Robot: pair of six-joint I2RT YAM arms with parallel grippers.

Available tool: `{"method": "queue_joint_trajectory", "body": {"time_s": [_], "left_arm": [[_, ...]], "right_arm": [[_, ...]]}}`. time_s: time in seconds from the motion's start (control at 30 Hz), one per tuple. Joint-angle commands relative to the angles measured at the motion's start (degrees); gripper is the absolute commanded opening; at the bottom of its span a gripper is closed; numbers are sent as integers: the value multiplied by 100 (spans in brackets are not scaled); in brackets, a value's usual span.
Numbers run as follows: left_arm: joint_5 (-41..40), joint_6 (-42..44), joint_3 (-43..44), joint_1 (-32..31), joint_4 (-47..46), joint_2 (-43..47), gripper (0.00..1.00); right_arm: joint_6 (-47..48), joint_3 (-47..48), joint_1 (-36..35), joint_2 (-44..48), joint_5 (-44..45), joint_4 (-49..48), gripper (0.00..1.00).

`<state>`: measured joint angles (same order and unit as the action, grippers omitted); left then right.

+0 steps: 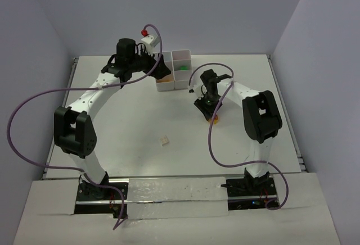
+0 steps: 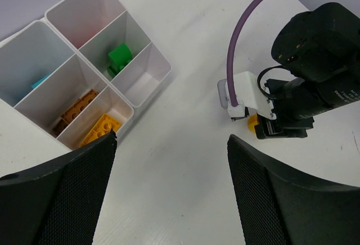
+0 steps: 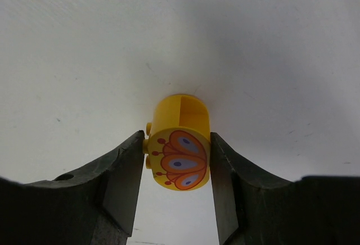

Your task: Sort the legos into containers by color

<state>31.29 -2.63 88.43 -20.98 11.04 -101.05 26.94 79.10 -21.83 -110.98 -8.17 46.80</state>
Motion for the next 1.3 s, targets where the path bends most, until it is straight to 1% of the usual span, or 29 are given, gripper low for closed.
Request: {"method": "queue_joint_trajectory", "body": {"time_s": [0.0,0.07,0.1,0.13,0.2,0.27,0.33,0.4,0.47,0.53,0.67,0.83,1.0,1.27], "left_arm": [[-88,-341,-19,177,-147,350,86],[-105,-587,-3,303,-164,366,87],[-99,-804,-21,500,-184,373,96],[-97,-980,-28,568,-213,375,99],[-53,-1354,-182,843,-280,463,99],[-80,-1441,-323,990,-323,577,99],[-145,-1345,-571,1077,-274,769,99],[-178,-1278,-657,1127,-265,863,99],[-281,-1170,-889,1184,-243,1043,99],[-307,-1129,-1005,1238,-218,1145,99],[-396,-1135,-1169,1356,-269,1297,99],[-398,-1176,-1258,1485,-320,1366,99],[-363,-1187,-1285,1518,-329,1368,99],[-325,-1152,-1162,1545,-283,1302,99]], "right_arm": [[-21,480,-67,254,-535,55,0],[-166,663,-67,352,-665,-132,0],[-313,810,-61,447,-869,-570,0],[-364,861,-64,520,-940,-723,0],[-905,1068,-146,607,-954,-1611,0],[-1103,1360,-262,499,-681,-2034,0],[-1235,2306,-501,105,-152,-2161,0],[-1281,2746,-647,-378,120,-2065,0],[-1428,3864,-823,-1091,542,-1860,0],[-1481,4272,-918,-1394,773,-1972,0],[-1523,4467,-1099,-1618,1062,-2212,0],[-1589,4258,-1320,-1662,1345,-2564,0],[-1722,4370,-1434,-1857,1540,-2744,0],[-1591,4588,-1539,-2217,1349,-2729,0]]}}
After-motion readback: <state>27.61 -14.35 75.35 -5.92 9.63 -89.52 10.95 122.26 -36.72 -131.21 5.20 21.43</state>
